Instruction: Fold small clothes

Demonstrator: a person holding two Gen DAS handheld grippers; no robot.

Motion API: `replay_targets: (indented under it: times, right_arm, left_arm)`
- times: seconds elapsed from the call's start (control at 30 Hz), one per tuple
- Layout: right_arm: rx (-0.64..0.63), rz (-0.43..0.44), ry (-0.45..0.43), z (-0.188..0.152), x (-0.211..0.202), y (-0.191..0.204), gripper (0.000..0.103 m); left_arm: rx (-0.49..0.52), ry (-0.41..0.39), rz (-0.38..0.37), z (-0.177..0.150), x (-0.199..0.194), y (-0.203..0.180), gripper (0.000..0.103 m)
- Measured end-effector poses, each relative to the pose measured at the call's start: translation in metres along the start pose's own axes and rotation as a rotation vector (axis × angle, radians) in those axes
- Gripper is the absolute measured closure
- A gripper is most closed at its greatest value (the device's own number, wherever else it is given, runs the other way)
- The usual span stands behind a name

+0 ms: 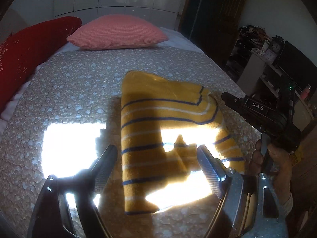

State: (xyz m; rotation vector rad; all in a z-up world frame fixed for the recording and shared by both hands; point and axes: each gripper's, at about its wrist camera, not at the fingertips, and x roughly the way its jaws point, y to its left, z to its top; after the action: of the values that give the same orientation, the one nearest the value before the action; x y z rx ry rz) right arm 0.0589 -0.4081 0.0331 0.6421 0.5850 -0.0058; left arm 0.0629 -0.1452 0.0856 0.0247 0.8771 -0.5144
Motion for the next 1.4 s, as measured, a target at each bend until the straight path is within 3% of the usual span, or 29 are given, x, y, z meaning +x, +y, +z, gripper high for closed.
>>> replay_targets:
  times: [0.07, 0.13, 0.23, 0.27, 0.37, 0.43, 0.57, 0.7, 0.73, 0.77, 0.8, 0.9, 1.03, 1.17, 1.27, 1.4]
  right_arm:
    - [0.001, -0.024, 0.013, -0.009, -0.012, 0.001, 0.078]
    - [0.028, -0.041, 0.015, -0.019, -0.026, -0.004, 0.075]
    - [0.133, 0.038, 0.031, -0.032, -0.047, -0.021, 0.071]
    - [0.173, 0.069, 0.034, -0.038, -0.053, -0.027, 0.066]
    - [0.215, 0.156, 0.085, -0.057, -0.057, -0.031, 0.063]
    - [0.187, 0.191, 0.122, -0.067, -0.056, -0.024, 0.063]
    - [0.073, 0.209, 0.173, -0.078, -0.049, 0.003, 0.063]
    - [-0.067, 0.137, 0.190, -0.093, -0.041, 0.029, 0.063]
    - [-0.084, 0.121, 0.208, -0.096, -0.037, 0.032, 0.065]
    - [-0.099, 0.121, 0.225, -0.098, -0.034, 0.034, 0.084]
    - [-0.101, 0.129, 0.232, -0.098, -0.034, 0.032, 0.090]
    - [-0.064, 0.139, 0.186, -0.088, -0.043, 0.022, 0.092]
    - [-0.059, 0.071, 0.126, -0.079, -0.054, 0.010, 0.093]
    - [-0.117, -0.030, 0.115, -0.077, -0.053, 0.010, 0.093]
    - [-0.149, -0.054, 0.139, -0.079, -0.049, 0.009, 0.091]
    - [-0.037, 0.084, 0.080, -0.069, -0.062, -0.011, 0.078]
  left_arm:
    - [0.055, 0.034, -0.006, -0.009, 0.014, -0.023, 0.022]
    - [0.110, 0.085, 0.042, -0.019, 0.034, -0.046, 0.022]
    - [0.209, 0.096, 0.133, -0.031, 0.051, -0.070, 0.022]
    - [0.211, 0.088, 0.136, -0.031, 0.048, -0.071, 0.022]
    - [0.120, 0.072, 0.015, -0.029, 0.023, -0.057, 0.022]
    - [0.068, 0.043, -0.014, -0.032, 0.002, -0.042, 0.022]
    - [-0.011, 0.000, 0.030, -0.036, -0.027, -0.003, 0.022]
    - [-0.056, 0.011, 0.117, -0.031, -0.024, 0.029, 0.022]
    - [-0.068, 0.015, 0.130, -0.030, -0.023, 0.033, 0.022]
    - [-0.081, 0.016, 0.132, -0.029, -0.021, 0.038, 0.022]
    - [-0.093, 0.016, 0.131, -0.028, -0.020, 0.041, 0.022]
    - [-0.130, 0.017, 0.123, -0.024, -0.014, 0.046, 0.022]
    - [-0.182, 0.042, 0.092, -0.021, -0.003, 0.056, 0.021]
    - [-0.186, 0.064, 0.087, -0.023, 0.006, 0.057, 0.021]
    - [-0.171, 0.056, 0.086, -0.019, 0.007, 0.053, 0.021]
    - [-0.170, 0.048, 0.060, -0.003, 0.015, 0.056, 0.020]
